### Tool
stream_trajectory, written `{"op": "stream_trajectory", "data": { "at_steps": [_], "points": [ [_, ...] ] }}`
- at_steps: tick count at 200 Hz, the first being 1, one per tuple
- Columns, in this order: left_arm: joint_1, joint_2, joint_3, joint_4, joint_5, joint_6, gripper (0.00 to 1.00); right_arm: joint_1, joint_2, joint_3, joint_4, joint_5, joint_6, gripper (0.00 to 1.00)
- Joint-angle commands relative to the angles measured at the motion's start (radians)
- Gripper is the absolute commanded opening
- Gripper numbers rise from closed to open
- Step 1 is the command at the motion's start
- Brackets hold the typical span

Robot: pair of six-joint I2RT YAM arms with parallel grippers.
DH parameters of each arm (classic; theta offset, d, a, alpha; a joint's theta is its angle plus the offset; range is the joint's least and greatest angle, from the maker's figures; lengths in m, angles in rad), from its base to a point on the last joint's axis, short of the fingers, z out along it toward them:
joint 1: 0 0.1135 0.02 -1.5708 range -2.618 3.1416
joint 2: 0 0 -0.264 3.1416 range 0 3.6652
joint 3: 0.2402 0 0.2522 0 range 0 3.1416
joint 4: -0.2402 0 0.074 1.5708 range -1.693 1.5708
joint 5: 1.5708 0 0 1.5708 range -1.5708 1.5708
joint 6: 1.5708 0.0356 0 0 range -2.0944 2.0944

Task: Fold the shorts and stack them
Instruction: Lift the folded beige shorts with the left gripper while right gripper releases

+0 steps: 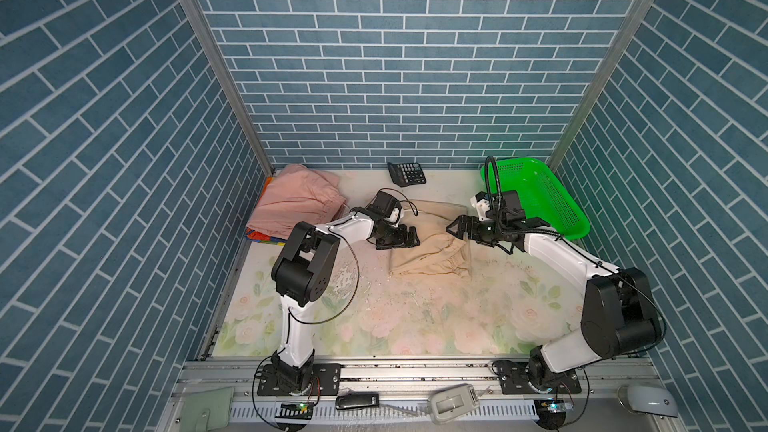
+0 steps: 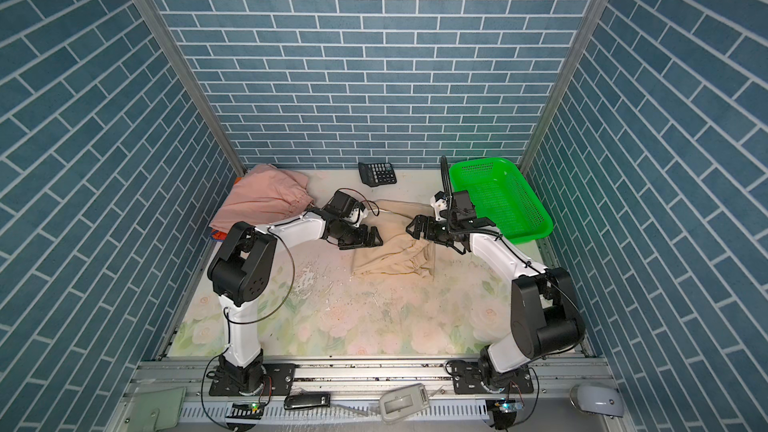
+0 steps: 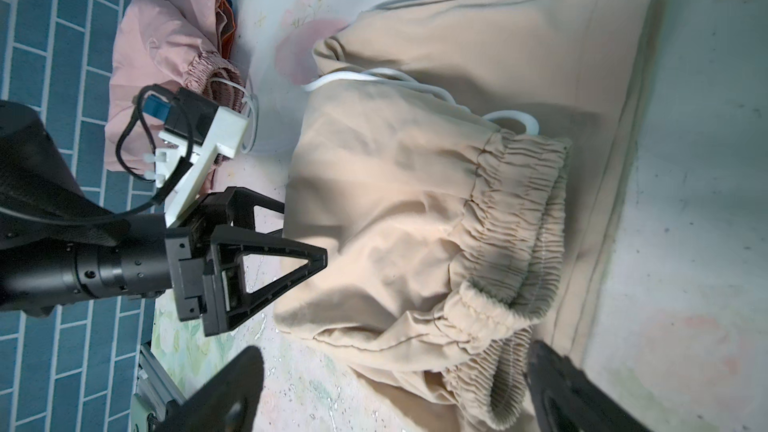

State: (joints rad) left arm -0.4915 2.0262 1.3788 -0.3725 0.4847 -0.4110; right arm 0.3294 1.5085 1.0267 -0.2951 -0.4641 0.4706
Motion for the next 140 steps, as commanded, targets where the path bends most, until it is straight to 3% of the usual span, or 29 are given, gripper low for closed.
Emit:
{"op": "stream_trajectory", "data": {
  "at_steps": [1, 54, 73, 89, 110, 140],
  "points": [
    [-0.006, 0.037, 0.029, -0.073, 0.011, 0.055, 0.93, -0.007, -0.049, -0.027, -0.001, 0.007, -0.012, 0.99],
    [-0.009, 0.074, 0.038, -0.088, -0.004, 0.067, 0.78, -0.014, -0.077, -0.056, 0.008, 0.009, -0.009, 0.99],
    [-0.009, 0.083, 0.053, -0.117, -0.022, 0.085, 0.54, -0.015, -0.087, -0.058, 0.008, 0.009, -0.008, 0.99],
    [-0.009, 0.089, 0.078, -0.162, -0.052, 0.116, 0.26, -0.016, -0.095, -0.063, 0.011, 0.008, -0.006, 0.99],
    [-0.008, 0.091, 0.134, -0.259, -0.118, 0.179, 0.03, -0.016, -0.097, -0.072, 0.013, 0.015, -0.008, 0.99],
    [-0.006, 0.094, 0.265, -0.47, -0.413, 0.286, 0.0, -0.013, -0.1, -0.097, 0.042, 0.0, 0.014, 0.99]
  ]
}}
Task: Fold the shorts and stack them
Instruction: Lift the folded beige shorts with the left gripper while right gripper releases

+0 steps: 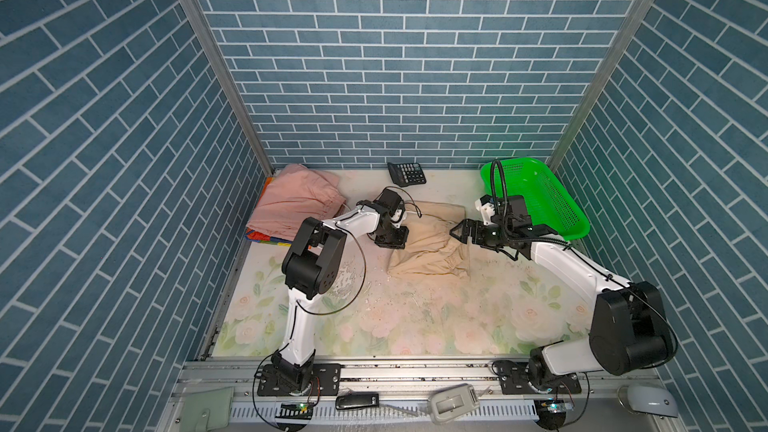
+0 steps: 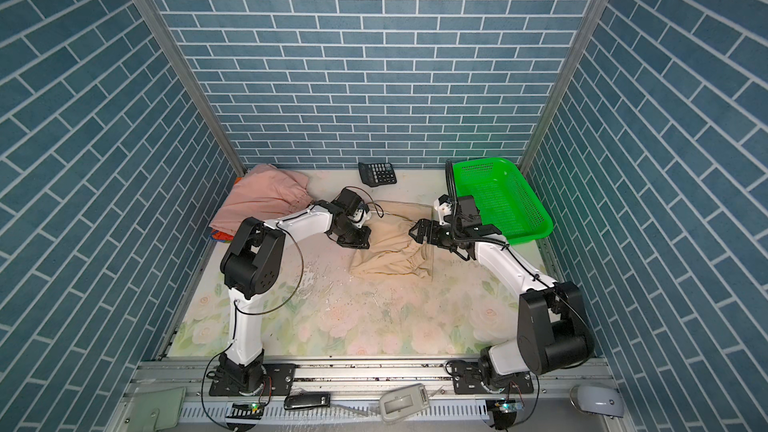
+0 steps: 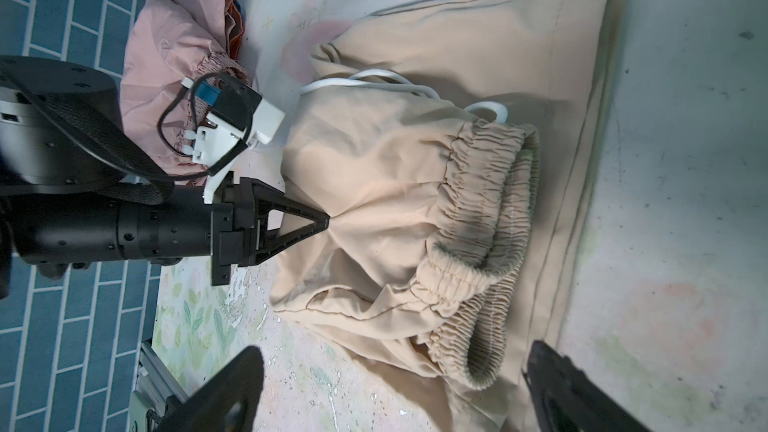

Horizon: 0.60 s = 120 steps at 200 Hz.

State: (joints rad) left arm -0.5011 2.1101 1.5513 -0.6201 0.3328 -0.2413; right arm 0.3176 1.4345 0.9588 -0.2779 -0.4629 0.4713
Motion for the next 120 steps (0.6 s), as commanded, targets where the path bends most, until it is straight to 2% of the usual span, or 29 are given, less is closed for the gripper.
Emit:
{"op": "stream_trajectory", "data": {
  "at_steps": [1, 43, 57, 83, 120],
  "points": [
    [0.003, 0.011, 0.097, -0.229, -0.273, 0.12, 0.0, -0.002, -0.026, -0.029, 0.027, -0.002, 0.014, 0.99],
    [0.012, 0.051, 0.285, -0.474, -0.805, 0.252, 0.0, 0.035, -0.012, -0.034, 0.06, -0.012, 0.036, 0.99],
    [0.017, 0.051, 0.319, -0.505, -0.933, 0.287, 0.0, 0.064, 0.007, -0.023, 0.068, -0.004, 0.036, 0.99],
    [0.035, 0.006, 0.346, -0.486, -1.045, 0.35, 0.0, 0.128, 0.062, 0.009, 0.1, 0.006, 0.044, 0.99],
    [0.088, -0.027, 0.435, -0.489, -1.063, 0.427, 0.0, 0.208, 0.155, 0.091, 0.149, -0.005, 0.07, 0.99]
  ]
}}
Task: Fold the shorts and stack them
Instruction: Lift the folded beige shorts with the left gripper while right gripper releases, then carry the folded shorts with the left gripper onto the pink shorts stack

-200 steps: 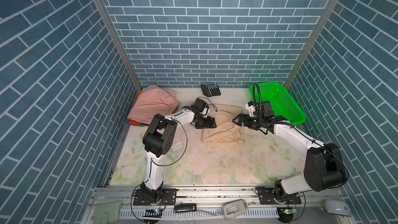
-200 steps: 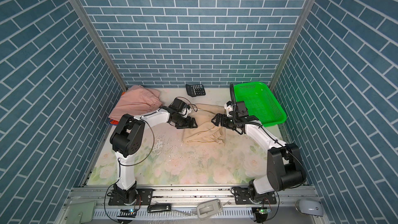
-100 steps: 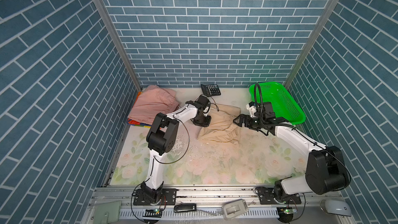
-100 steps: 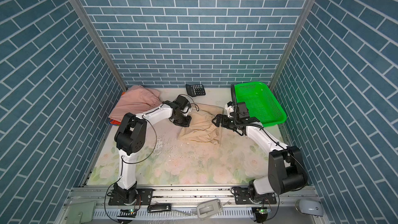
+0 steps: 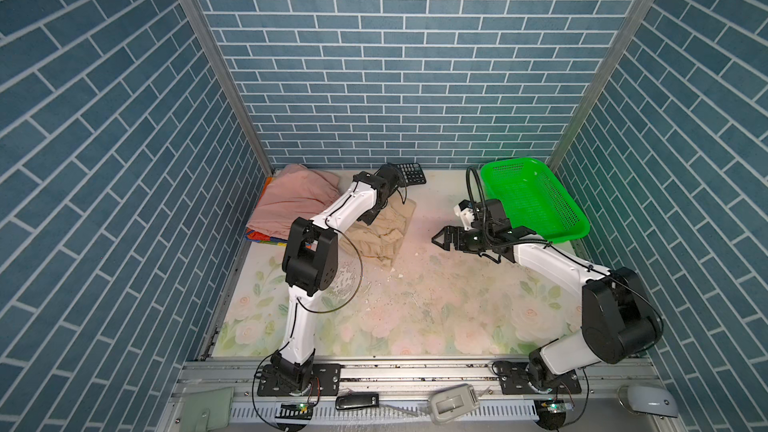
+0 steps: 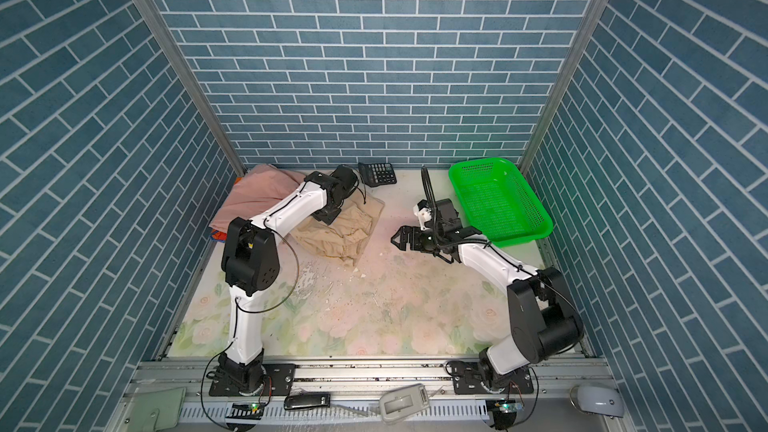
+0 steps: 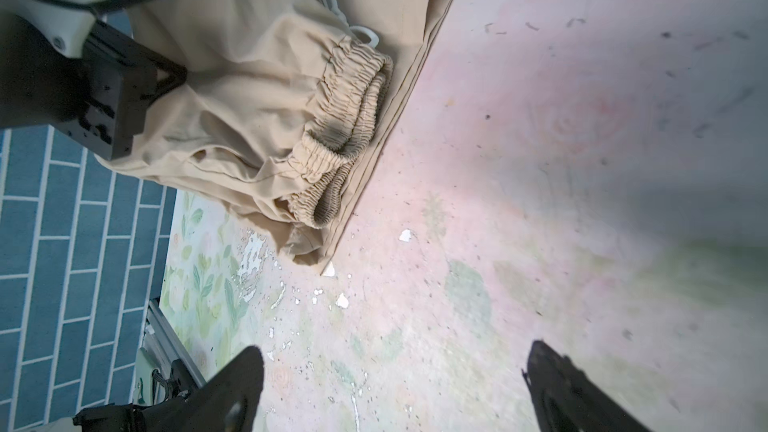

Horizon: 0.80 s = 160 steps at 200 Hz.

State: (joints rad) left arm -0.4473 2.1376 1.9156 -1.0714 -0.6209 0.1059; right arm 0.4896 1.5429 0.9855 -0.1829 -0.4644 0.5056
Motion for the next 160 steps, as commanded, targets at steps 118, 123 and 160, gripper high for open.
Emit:
{"op": "stream_trajectory", "data": {
  "at_steps": [118, 123, 160],
  "points": [
    [0.252, -0.15, 0.154, 0.063, -0.028, 0.226, 0.0, 0.125, 0.292, 0.345, 0.05, -0.082, 0.039, 0.99],
    [0.264, -0.154, 0.155, 0.068, -0.015, 0.228, 0.0, 0.128, 0.299, 0.353, 0.049, -0.085, 0.039, 0.99],
    [0.35, -0.205, 0.138, 0.106, 0.108, 0.206, 0.0, 0.13, 0.352, 0.422, 0.023, -0.114, 0.042, 0.99]
  ]
}}
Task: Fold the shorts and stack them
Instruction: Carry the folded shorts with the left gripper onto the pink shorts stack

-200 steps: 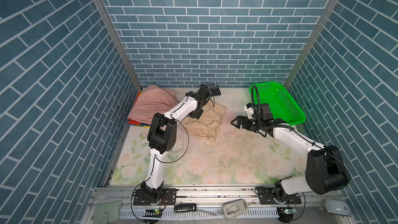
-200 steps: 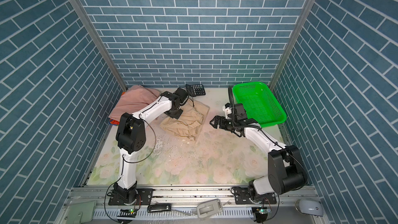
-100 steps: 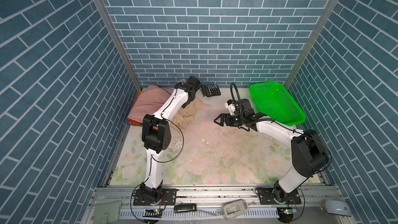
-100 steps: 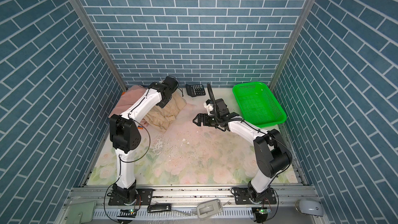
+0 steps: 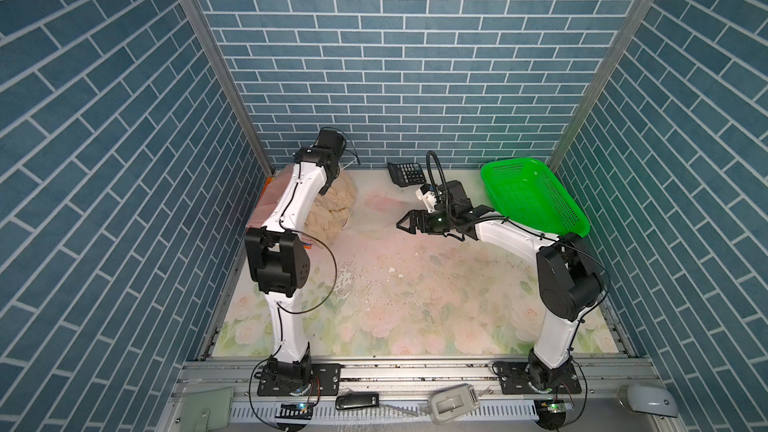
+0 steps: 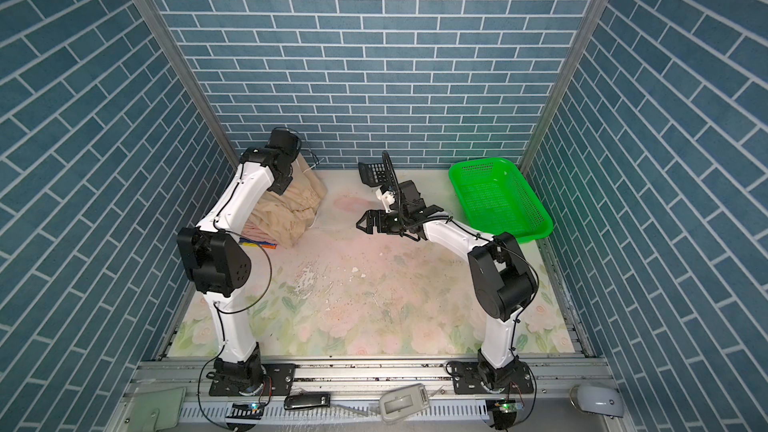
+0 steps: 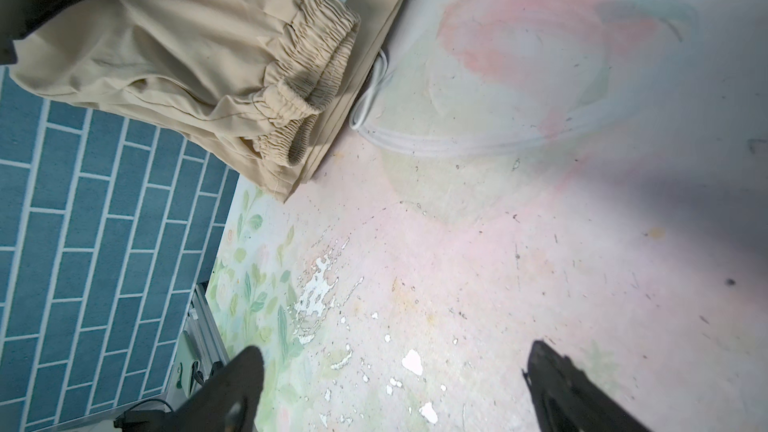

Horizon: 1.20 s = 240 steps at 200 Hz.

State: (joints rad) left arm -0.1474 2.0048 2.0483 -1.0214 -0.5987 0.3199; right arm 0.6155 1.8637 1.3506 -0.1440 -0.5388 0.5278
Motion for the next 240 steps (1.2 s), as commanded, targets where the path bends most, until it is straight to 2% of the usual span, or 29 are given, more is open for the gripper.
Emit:
{"op": "stream_trajectory", "data": {
  "at_steps": [1, 58, 115, 144, 160, 174, 178, 180, 181, 182, 184, 197, 240],
  "points": [
    [0.053, -0.073, 0.004, 0.056, 0.09, -0.009, 0.0, 0.004, 0.033, 0.06, -0.018, -0.04, 0.02, 0.99],
    [0.247, -0.047, -0.047, 0.131, 0.336, -0.076, 0.0, 0.005, 0.06, 0.078, -0.021, -0.061, 0.037, 0.99],
    [0.372, 0.047, -0.099, 0.212, 0.473, -0.105, 0.0, 0.004, 0.06, 0.078, -0.041, -0.056, 0.034, 0.99],
    [0.398, 0.095, -0.104, 0.246, 0.488, -0.114, 0.0, 0.004, 0.067, 0.085, -0.054, -0.056, 0.034, 0.99],
    [0.413, 0.129, -0.085, 0.249, 0.469, -0.123, 0.26, 0.006, 0.068, 0.088, -0.063, -0.058, 0.032, 0.99],
    [0.422, 0.152, -0.037, 0.215, 0.456, -0.138, 0.54, 0.004, 0.061, 0.084, -0.072, -0.055, 0.028, 0.99],
    [0.423, 0.155, -0.012, 0.194, 0.456, -0.147, 0.68, 0.004, 0.059, 0.084, -0.075, -0.054, 0.026, 0.99],
    [0.423, 0.157, -0.001, 0.183, 0.456, -0.152, 0.79, 0.004, 0.057, 0.084, -0.078, -0.053, 0.023, 0.99],
    [0.423, 0.158, 0.004, 0.178, 0.457, -0.155, 0.89, 0.004, 0.056, 0.084, -0.081, -0.052, 0.021, 0.99],
    [0.424, 0.158, 0.01, 0.173, 0.457, -0.158, 0.94, 0.004, 0.056, 0.084, -0.083, -0.052, 0.019, 0.99],
    [0.424, 0.157, 0.021, 0.163, 0.461, -0.162, 0.98, 0.004, 0.054, 0.084, -0.086, -0.051, 0.015, 0.99],
    [0.421, 0.131, 0.057, 0.138, 0.497, -0.197, 1.0, 0.006, 0.04, 0.085, -0.116, -0.037, -0.006, 0.99],
    [0.368, -0.059, 0.022, 0.204, 0.602, -0.263, 1.0, 0.0, -0.05, 0.089, -0.241, 0.075, -0.096, 0.99]
  ]
}}
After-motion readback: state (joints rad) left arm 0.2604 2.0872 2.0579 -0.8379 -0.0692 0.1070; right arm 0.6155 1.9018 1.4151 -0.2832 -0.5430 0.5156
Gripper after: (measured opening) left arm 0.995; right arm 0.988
